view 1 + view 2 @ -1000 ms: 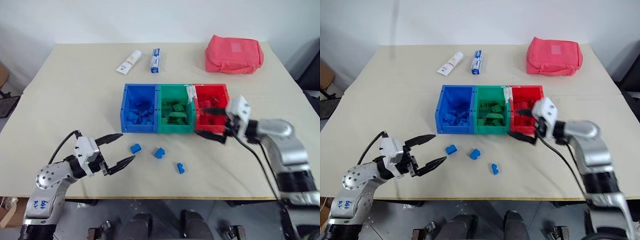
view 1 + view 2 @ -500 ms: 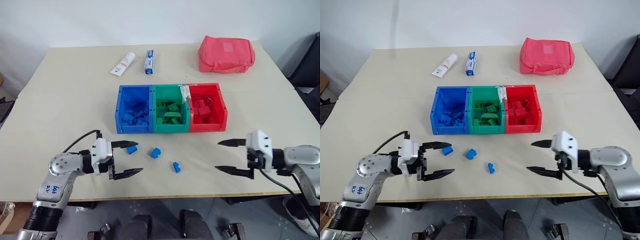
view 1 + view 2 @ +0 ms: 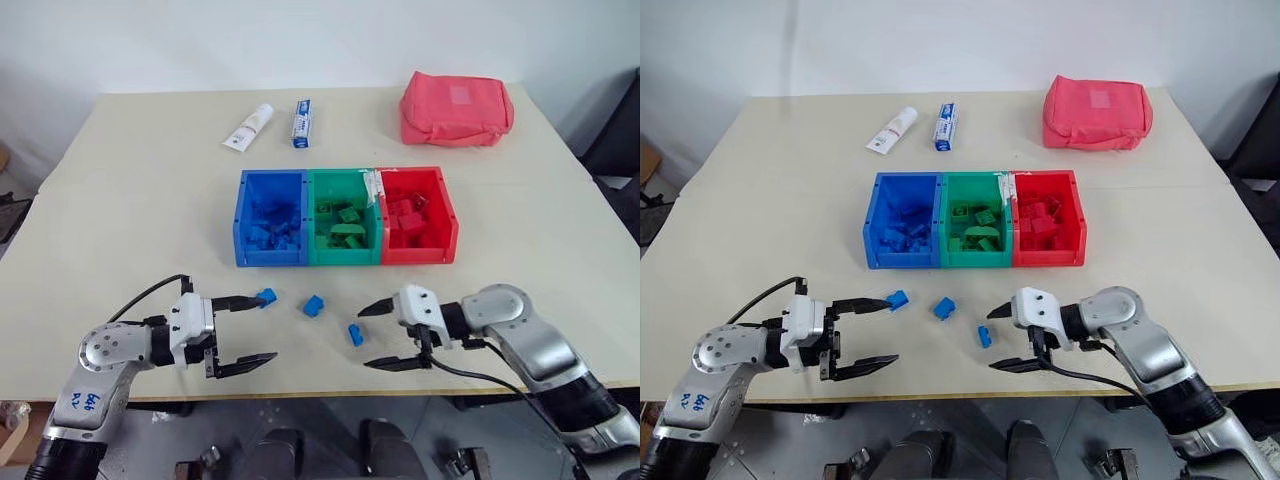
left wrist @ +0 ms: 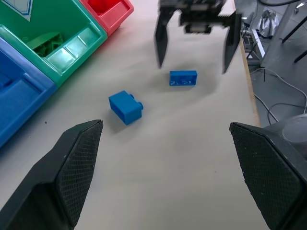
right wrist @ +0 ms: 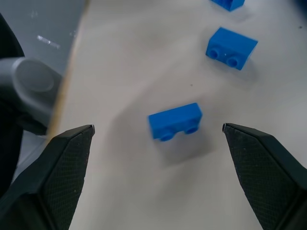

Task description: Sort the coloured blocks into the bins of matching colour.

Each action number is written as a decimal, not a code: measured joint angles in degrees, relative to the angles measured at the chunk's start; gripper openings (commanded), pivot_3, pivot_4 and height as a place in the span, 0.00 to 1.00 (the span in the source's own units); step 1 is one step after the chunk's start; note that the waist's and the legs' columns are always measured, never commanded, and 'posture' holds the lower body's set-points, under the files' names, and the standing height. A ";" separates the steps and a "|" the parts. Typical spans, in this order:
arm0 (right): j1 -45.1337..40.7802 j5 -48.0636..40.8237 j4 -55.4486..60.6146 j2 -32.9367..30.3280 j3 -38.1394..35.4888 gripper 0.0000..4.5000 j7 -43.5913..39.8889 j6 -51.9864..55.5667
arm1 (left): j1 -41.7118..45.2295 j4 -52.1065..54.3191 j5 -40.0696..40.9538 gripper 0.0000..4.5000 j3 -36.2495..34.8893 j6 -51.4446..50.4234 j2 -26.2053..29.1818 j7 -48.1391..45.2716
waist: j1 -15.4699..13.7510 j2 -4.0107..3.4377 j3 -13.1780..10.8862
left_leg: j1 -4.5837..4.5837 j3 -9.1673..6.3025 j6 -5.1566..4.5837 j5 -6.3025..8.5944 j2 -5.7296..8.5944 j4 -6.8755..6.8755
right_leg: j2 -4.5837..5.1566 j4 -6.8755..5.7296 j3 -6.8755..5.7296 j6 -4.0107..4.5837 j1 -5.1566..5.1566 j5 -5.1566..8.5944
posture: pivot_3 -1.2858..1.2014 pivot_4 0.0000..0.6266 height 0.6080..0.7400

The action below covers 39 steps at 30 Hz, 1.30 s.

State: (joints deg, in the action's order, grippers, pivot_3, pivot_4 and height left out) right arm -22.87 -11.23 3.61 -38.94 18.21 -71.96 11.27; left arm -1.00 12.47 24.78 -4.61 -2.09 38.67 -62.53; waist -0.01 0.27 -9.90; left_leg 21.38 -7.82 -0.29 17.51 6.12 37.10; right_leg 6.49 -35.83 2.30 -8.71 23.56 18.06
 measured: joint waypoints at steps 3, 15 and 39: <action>-1.40 1.23 -3.09 1.37 0.87 0.96 -0.34 -2.35 | -0.73 0.99 0.00 1.00 -0.01 -0.07 -0.03 1.01 | -0.05 0.00 0.00 | -0.01 -0.02 0.00 0.00 0.00 -0.02 | -0.02 0.00 -0.02 0.00 -0.01 0.00 | 0.52 0.24 1.00; -1.69 1.47 -5.47 2.04 1.32 0.32 -1.56 -6.73 | -1.49 2.61 0.00 1.00 -0.04 -0.36 -0.60 3.57 | 0.03 0.00 0.00 | -0.05 -0.01 0.01 0.00 -0.01 0.00 | -0.03 -0.02 -0.01 0.01 -0.04 0.00 | 0.52 0.24 1.00; -4.25 -3.00 1.70 1.19 -0.41 0.98 -2.27 8.07 | -4.15 4.18 0.63 1.00 -1.52 0.18 -2.76 5.52 | -0.59 0.00 0.00 | 0.03 -0.01 0.05 0.09 -0.09 -0.02 | 0.02 0.06 -0.05 0.06 0.04 0.03 | 0.52 0.24 1.00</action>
State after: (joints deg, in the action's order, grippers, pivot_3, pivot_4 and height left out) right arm -27.13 -14.23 5.31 -37.75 17.80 -74.23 19.33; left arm -5.16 16.66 25.41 -6.13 -1.92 35.91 -57.01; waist -0.59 0.28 -9.90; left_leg 21.41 -7.83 -0.25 17.60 6.03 37.08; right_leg 6.51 -35.77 2.25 -8.64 23.59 18.09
